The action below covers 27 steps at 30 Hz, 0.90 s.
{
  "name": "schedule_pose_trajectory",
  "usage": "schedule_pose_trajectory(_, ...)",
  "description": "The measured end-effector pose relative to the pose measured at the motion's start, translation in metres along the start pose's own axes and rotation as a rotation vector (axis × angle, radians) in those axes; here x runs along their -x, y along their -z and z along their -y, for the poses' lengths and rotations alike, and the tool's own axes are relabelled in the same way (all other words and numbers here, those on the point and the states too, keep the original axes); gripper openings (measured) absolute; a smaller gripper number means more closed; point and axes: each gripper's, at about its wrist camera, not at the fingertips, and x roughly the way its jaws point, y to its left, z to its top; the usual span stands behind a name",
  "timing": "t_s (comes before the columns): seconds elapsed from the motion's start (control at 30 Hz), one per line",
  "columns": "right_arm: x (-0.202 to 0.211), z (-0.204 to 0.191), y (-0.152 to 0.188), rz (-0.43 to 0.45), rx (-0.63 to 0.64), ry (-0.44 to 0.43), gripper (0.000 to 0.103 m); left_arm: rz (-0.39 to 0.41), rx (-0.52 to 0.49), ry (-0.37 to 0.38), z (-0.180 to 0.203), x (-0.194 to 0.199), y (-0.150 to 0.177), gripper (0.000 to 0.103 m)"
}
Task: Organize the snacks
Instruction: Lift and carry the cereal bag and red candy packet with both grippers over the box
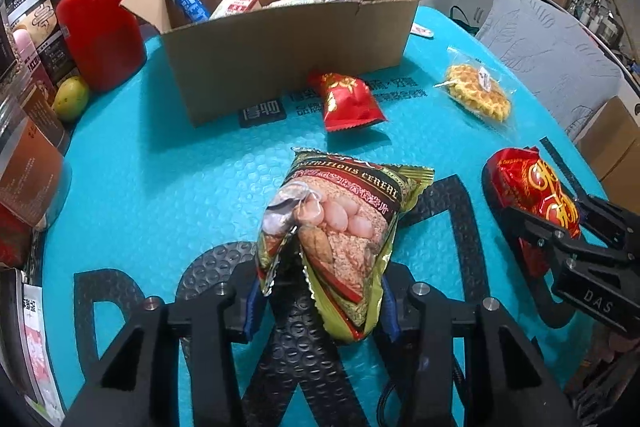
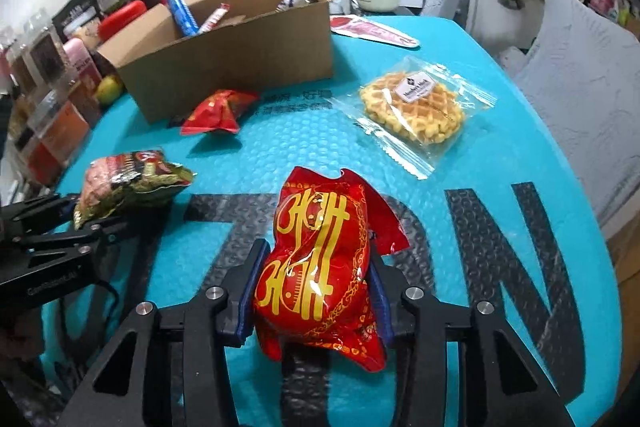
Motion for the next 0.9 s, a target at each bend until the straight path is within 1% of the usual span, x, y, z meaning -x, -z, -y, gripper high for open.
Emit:
schedule_pose_trajectory(0.2, 0.009, -0.012, -0.002, 0.025, 0.013, -0.08, 0.045, 0.03, 0.012, 0.021, 0.0, 0.012, -0.004, 0.043)
schedule_pose_trajectory(0.4, 0.023, -0.024, -0.012, 0.069, 0.057, -0.131, 0.045, 0.083, 0.011, 0.041, 0.0, 0.032, -0.015, 0.043)
schedule_pose_trajectory(0.63, 0.043, -0.041, -0.039, 0.148, 0.121, -0.159, 0.045, 0.16, -0.005, 0.046, 0.0, 0.059, -0.032, 0.043)
schedule_pose_trajectory(0.77, 0.054, -0.05, -0.056, 0.187, 0.156, -0.189, 0.046, 0.22, -0.007, 0.044, -0.004, 0.077, -0.043, 0.043)
schedule_pose_trajectory(0.9, 0.06, -0.053, -0.072, 0.212, 0.172, -0.192, 0.046, 0.284, -0.012, 0.04, -0.007, 0.092, -0.056, 0.043)
